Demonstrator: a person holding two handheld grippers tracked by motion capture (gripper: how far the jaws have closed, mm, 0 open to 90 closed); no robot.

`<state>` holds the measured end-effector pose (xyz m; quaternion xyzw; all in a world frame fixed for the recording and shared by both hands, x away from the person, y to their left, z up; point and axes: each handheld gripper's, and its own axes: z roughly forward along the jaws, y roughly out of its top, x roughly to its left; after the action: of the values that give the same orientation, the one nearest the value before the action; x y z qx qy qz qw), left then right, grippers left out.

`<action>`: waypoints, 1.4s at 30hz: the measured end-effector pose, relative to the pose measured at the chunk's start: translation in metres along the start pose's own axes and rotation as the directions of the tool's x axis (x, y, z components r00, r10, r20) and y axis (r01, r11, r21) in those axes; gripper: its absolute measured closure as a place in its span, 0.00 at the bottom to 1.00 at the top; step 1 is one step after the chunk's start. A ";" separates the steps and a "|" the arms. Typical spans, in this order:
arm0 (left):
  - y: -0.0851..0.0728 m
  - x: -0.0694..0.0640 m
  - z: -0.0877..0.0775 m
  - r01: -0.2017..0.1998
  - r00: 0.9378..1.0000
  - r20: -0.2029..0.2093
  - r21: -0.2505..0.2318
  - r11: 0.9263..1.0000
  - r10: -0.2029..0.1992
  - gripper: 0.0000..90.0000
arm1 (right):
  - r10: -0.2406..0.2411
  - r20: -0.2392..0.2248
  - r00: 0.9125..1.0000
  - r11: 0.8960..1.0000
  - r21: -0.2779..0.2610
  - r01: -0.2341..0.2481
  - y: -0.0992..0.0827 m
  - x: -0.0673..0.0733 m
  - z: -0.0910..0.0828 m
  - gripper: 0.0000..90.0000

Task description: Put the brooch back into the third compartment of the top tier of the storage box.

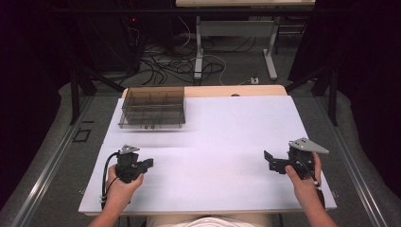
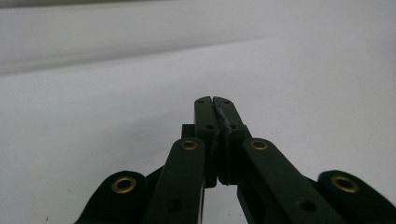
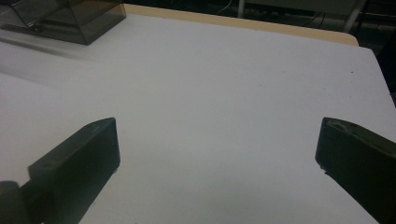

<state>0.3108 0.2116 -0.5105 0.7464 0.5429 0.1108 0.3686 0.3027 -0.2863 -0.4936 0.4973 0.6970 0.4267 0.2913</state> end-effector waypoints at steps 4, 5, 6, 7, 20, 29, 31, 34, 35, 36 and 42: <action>0.001 0.000 -0.003 0.002 1.000 -0.004 -0.021 1.000 -0.002 1.00 | -0.003 -0.002 1.000 1.000 -0.006 0.003 0.000 0.000 0.000 0.00; 0.001 0.000 -0.004 -0.004 1.000 -0.006 -0.027 1.000 0.003 1.00 | 0.001 -0.003 1.000 1.000 -0.006 -0.001 0.000 0.000 0.000 0.00; 0.001 -0.001 -0.004 -0.006 1.000 -0.014 -0.034 0.999 0.005 1.00 | -0.004 -0.006 1.000 1.000 -0.002 0.004 0.000 0.000 0.000 0.00; 0.000 -0.001 -0.004 -0.010 1.000 -0.018 -0.040 0.999 0.009 1.00 | -0.004 -0.004 1.000 1.000 -0.006 0.004 0.000 0.000 0.000 0.00; 0.004 -0.003 -0.014 -0.038 0.999 -0.037 -0.097 0.995 0.035 1.00 | -0.004 -0.005 1.000 1.000 0.000 0.004 0.000 0.000 0.000 0.00; 0.010 0.002 -0.025 -0.027 0.999 -0.045 -0.149 0.989 0.020 1.00 | 0.000 -0.009 1.000 1.000 0.000 0.000 -0.001 0.000 0.001 0.00; 0.011 0.002 -0.027 -0.025 0.999 -0.050 -0.157 0.987 0.018 1.00 | -0.001 -0.009 1.000 1.000 -0.001 0.001 -0.001 0.000 0.001 0.00; 0.012 0.003 -0.030 -0.031 0.998 -0.052 -0.162 0.986 0.023 1.00 | 0.003 -0.010 1.000 1.000 0.003 -0.003 -0.001 0.000 0.000 0.00; 0.012 0.003 -0.030 -0.033 0.998 -0.054 -0.168 0.985 0.024 1.00 | 0.003 -0.013 1.000 1.000 0.000 -0.003 -0.001 0.000 0.001 0.00; 0.012 0.003 -0.031 -0.033 0.998 -0.055 -0.171 0.985 0.024 1.00 | 0.004 -0.014 1.000 1.000 0.001 -0.004 -0.001 0.000 0.001 0.00; 0.013 0.005 -0.037 -0.031 0.998 -0.060 -0.193 0.981 0.020 1.00 | 0.002 -0.011 1.000 1.000 0.000 -0.002 -0.001 0.000 0.001 0.00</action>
<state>0.3015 0.2304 -0.4769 0.7103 0.5303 0.1893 0.4224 0.3028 -0.2863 -0.4946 0.4957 0.6981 0.4295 0.2871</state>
